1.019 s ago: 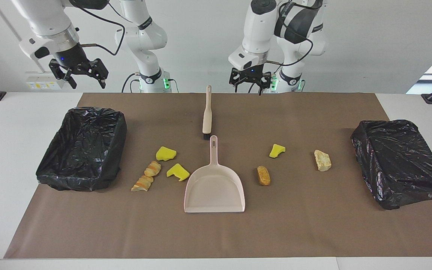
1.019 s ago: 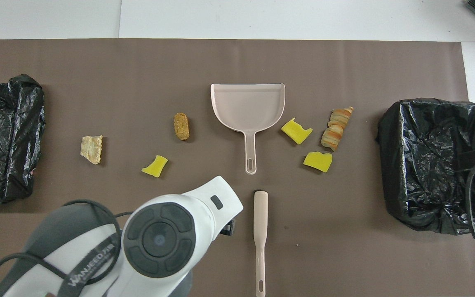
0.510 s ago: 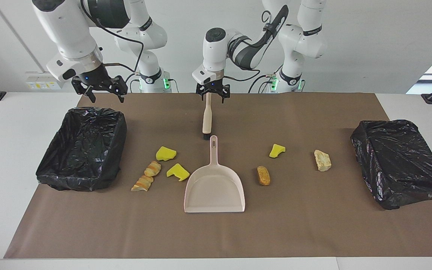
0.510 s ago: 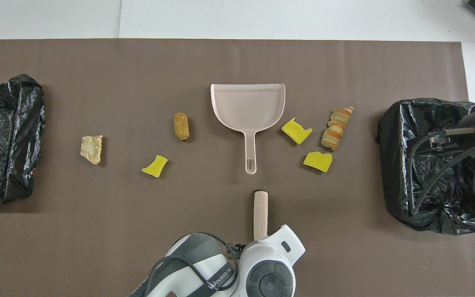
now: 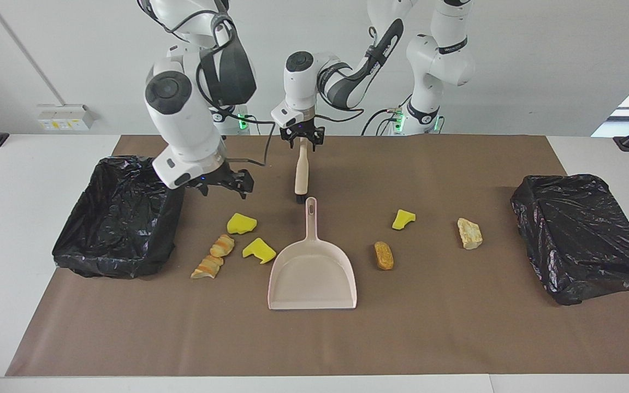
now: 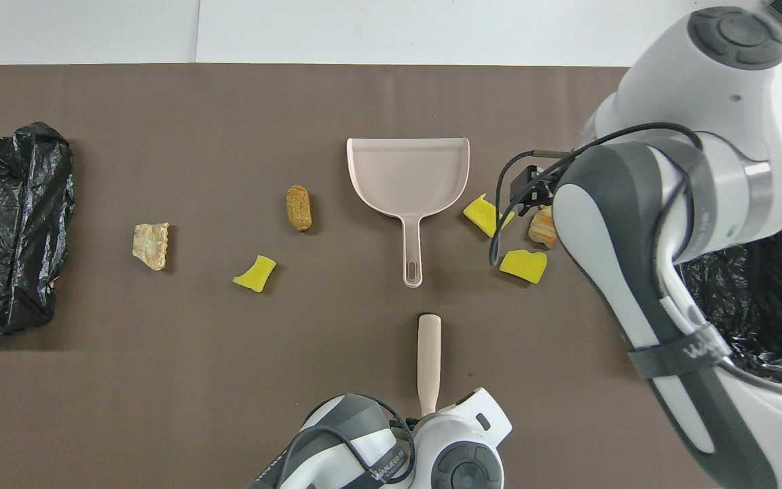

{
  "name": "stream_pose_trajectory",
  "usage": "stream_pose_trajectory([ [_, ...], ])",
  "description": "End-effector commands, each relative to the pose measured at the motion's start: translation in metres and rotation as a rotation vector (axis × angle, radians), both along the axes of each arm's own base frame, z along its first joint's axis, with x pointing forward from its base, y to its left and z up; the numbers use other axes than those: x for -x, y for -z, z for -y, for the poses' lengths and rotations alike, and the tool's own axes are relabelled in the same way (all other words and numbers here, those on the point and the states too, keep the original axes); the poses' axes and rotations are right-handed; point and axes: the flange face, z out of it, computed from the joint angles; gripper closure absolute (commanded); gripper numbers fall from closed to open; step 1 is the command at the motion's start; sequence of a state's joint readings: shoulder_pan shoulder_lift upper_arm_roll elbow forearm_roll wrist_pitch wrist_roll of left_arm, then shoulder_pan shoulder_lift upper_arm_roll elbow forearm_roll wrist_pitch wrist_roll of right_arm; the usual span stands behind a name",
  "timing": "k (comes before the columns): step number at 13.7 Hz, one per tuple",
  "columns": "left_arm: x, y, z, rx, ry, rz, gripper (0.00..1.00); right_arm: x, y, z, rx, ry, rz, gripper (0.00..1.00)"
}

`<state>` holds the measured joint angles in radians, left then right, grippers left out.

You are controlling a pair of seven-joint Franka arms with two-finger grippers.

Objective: Sweep and dump trash in bin

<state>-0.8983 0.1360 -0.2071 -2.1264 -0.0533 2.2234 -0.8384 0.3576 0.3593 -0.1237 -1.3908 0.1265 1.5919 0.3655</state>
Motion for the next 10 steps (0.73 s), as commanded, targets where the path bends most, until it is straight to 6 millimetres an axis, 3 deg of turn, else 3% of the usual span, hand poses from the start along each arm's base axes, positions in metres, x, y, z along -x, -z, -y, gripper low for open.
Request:
stream_pose_trajectory([
  [1,0.010,0.000,-0.005,-0.021,0.003,-0.008,0.68,-0.010,0.024,-0.053,-0.013,0.032,-0.027,0.00],
  [3,0.008,-0.006,-0.014,-0.062,0.003,-0.028,0.96,-0.013,0.042,-0.078,-0.022,0.034,-0.024,0.00],
  [5,-0.002,-0.022,-0.023,-0.056,-0.018,-0.020,1.00,-0.013,0.061,-0.102,-0.015,0.026,-0.026,0.00],
  [6,-0.004,-0.027,-0.030,-0.079,-0.031,-0.030,1.00,-0.011,0.070,-0.125,-0.019,0.001,-0.020,0.00],
  [8,-0.024,-0.047,-0.061,-0.139,-0.101,-0.059,1.00,-0.013,0.092,-0.143,-0.024,-0.016,-0.013,0.00],
  [10,-0.034,-0.067,-0.093,-0.206,-0.146,-0.093,1.00,-0.009,0.100,-0.160,-0.044,-0.040,-0.008,0.00],
])
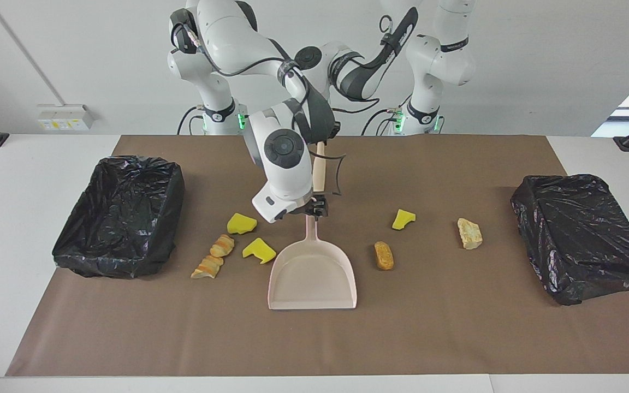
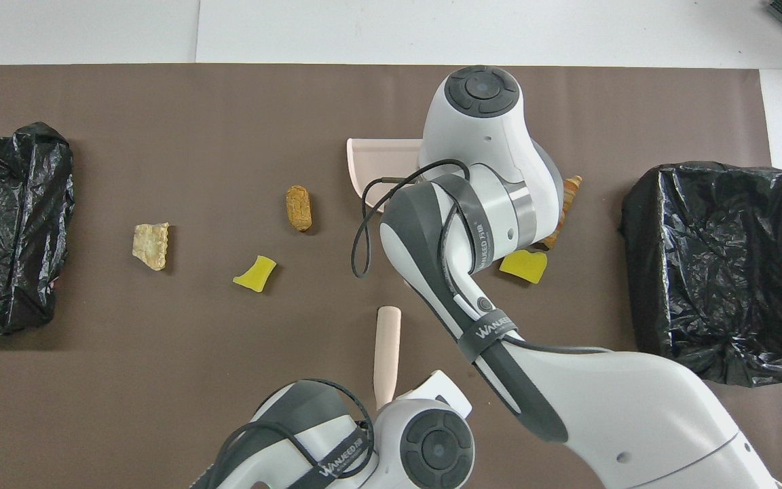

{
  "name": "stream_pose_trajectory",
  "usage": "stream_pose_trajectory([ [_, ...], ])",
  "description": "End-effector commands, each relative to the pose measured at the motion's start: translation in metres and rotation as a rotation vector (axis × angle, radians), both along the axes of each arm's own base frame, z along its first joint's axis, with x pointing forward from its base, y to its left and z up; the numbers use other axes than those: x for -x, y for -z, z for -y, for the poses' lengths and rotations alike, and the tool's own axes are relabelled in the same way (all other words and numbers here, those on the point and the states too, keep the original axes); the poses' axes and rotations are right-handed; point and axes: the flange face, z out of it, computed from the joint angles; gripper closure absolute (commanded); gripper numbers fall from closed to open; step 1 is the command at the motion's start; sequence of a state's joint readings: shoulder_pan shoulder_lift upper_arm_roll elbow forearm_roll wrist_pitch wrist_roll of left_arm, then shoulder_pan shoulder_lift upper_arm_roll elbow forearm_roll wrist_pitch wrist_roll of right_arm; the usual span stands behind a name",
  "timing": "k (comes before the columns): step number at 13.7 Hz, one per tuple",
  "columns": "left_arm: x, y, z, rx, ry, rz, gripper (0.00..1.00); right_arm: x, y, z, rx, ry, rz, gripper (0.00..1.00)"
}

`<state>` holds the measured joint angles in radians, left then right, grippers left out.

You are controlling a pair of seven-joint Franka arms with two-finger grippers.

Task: Sweep and dump trash in bin
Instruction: 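Grasp the brush handle with the left gripper while the right gripper grasps the dustpan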

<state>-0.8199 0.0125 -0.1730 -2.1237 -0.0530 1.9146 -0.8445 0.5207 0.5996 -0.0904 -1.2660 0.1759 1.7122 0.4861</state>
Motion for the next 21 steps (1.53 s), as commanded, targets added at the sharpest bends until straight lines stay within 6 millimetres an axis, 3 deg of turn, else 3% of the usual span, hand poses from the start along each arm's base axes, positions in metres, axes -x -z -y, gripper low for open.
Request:
stream_pose_trajectory([
  [1,-0.013,-0.032,-0.048,-0.063,-0.081,-0.024,1.00,-0.004,0.011,-0.015,-0.025,0.013,-0.001,0.00],
  [2,-0.028,-0.038,-0.069,-0.090,-0.127,-0.035,1.00,-0.001,0.016,-0.021,-0.029,0.005,-0.002,0.00],
  [6,-0.086,-0.061,-0.154,-0.141,-0.313,-0.013,1.00,0.005,0.027,-0.018,-0.028,-0.025,-0.021,0.00],
  [12,-0.164,-0.059,-0.280,-0.249,-0.509,0.106,1.00,0.030,0.038,-0.013,-0.025,-0.053,-0.045,0.00],
  [13,-0.176,-0.057,-0.298,-0.265,-0.525,0.136,1.00,0.038,0.037,-0.021,-0.021,-0.067,-0.053,0.00],
  [16,-0.205,-0.029,-0.333,-0.258,-0.475,0.140,1.00,0.042,0.036,-0.026,-0.019,-0.064,-0.056,0.00],
  [18,-0.221,-0.006,-0.369,-0.240,-0.418,0.095,1.00,0.044,0.037,-0.025,-0.019,-0.065,-0.060,0.00],
  [21,-0.232,0.029,-0.376,-0.215,-0.369,0.057,1.00,0.046,0.051,-0.014,-0.031,-0.051,-0.028,0.02],
])
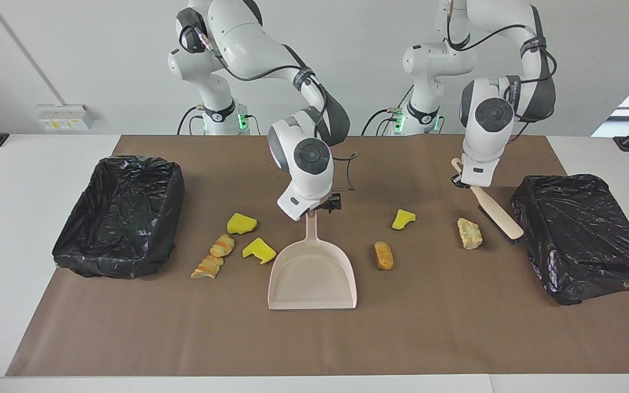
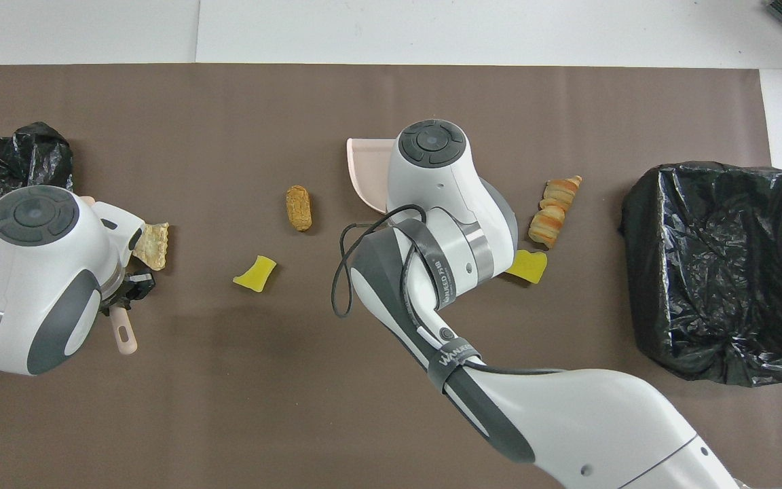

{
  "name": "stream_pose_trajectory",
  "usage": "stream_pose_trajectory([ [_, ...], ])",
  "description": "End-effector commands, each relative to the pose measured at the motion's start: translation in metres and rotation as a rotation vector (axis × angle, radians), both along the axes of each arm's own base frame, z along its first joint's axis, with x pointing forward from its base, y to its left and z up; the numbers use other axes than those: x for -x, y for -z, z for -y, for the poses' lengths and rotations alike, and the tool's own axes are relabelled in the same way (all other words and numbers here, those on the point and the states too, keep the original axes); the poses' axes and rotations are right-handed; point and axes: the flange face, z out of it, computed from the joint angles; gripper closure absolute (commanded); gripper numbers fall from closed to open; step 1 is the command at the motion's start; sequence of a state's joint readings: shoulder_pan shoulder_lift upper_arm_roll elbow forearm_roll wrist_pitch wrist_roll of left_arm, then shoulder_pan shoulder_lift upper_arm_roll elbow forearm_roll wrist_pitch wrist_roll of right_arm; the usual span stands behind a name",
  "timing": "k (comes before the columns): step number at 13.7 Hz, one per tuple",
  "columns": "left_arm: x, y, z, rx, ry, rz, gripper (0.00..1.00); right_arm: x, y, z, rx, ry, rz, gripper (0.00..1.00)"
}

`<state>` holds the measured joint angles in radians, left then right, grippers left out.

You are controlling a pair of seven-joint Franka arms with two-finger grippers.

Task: Sweep and dump trash in bin
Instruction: 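Grasp the brush handle with the left gripper while the right gripper grasps the dustpan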

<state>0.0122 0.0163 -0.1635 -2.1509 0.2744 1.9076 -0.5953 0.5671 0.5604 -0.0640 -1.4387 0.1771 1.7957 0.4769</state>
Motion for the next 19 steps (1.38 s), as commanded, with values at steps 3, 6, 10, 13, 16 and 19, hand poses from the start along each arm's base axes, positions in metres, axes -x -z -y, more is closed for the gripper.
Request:
stream_pose_trajectory([
  [3,0.003,0.031,0.007,0.018,0.154,-0.074,1.00,0.011,0.007,0.013,-0.049,0.016,0.041,0.19],
  [6,0.006,0.031,0.034,0.035,0.234,-0.082,1.00,0.011,0.004,0.014,-0.051,0.019,0.042,0.19],
  [10,0.016,0.031,0.082,0.132,0.328,-0.095,1.00,0.009,0.003,0.015,-0.065,0.023,0.034,0.31],
  [13,0.024,0.030,0.108,0.166,0.403,-0.102,1.00,0.010,0.003,0.014,-0.063,0.039,0.034,1.00],
  [16,0.024,0.020,0.114,0.182,0.536,-0.171,1.00,0.007,-0.001,0.014,-0.068,0.049,0.042,1.00],
  [19,0.025,-0.005,0.110,0.167,0.507,-0.193,1.00,0.002,-0.018,0.026,-0.125,-0.150,0.076,1.00],
])
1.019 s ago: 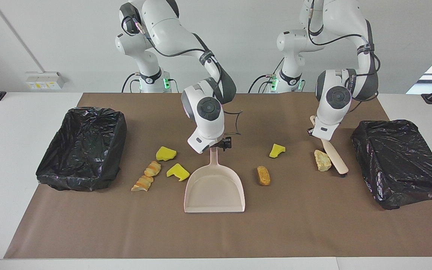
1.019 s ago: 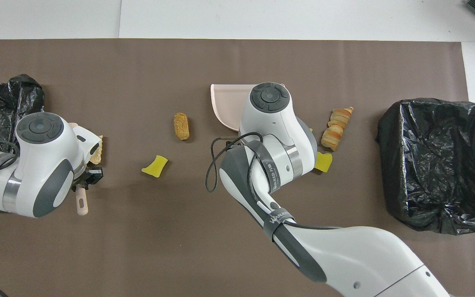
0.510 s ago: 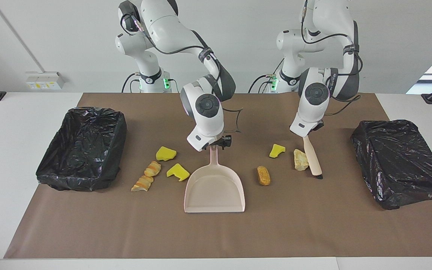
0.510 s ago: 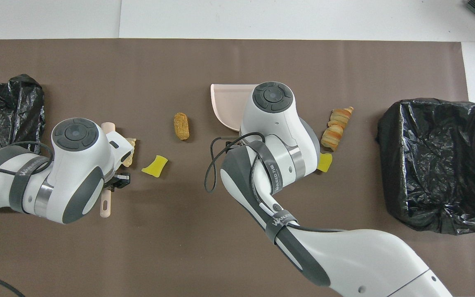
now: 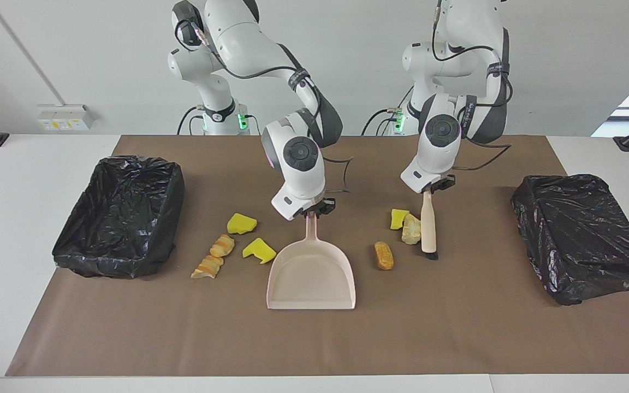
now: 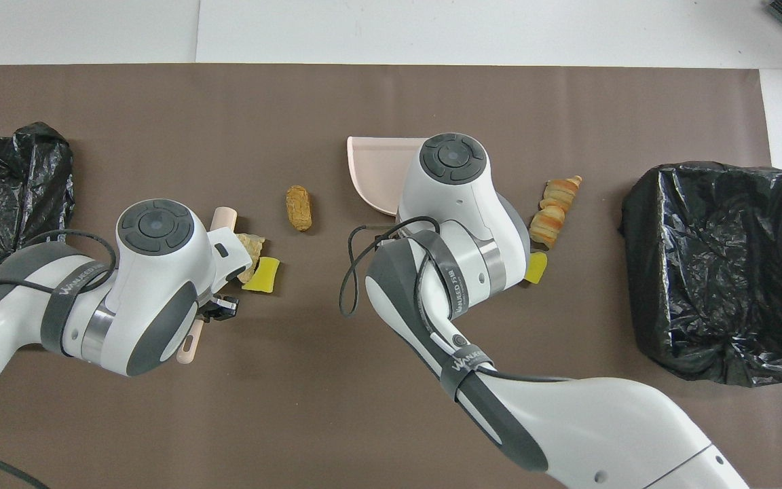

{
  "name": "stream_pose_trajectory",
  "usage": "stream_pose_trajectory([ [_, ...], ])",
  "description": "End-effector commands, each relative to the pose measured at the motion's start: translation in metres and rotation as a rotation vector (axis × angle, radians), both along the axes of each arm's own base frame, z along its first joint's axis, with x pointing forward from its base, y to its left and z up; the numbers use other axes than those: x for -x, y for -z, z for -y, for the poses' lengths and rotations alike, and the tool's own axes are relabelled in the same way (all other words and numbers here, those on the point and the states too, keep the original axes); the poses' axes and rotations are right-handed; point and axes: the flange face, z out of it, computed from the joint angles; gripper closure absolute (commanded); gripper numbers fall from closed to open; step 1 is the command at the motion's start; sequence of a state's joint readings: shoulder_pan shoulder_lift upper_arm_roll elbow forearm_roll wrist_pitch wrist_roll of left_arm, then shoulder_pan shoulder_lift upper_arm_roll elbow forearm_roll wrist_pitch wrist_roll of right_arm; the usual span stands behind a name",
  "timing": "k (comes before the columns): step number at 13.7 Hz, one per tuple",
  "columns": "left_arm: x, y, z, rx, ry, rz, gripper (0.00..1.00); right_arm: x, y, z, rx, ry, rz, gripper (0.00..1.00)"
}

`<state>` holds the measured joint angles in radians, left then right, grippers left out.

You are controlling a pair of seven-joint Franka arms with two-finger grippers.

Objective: Sweep and dump trash in bin

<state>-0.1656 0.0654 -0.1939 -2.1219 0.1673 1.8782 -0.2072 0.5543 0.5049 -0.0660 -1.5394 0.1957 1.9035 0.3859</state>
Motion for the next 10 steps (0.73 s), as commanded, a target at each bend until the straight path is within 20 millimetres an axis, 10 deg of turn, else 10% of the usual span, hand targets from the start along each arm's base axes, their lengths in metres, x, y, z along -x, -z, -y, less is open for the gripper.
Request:
stream_pose_trajectory([
  [1,0.010,-0.027,-0.003,-0.010,-0.011,-0.030,1.00,0.001,-0.029,0.015,-0.079,-0.142,0.039,1.00],
  [6,0.036,-0.038,0.006,-0.113,-0.270,0.028,1.00,0.029,-0.068,0.070,-0.056,-0.447,0.080,1.00],
  [10,0.055,-0.029,0.014,-0.174,-0.533,0.120,1.00,0.048,-0.059,0.083,0.030,-0.821,0.071,1.00],
])
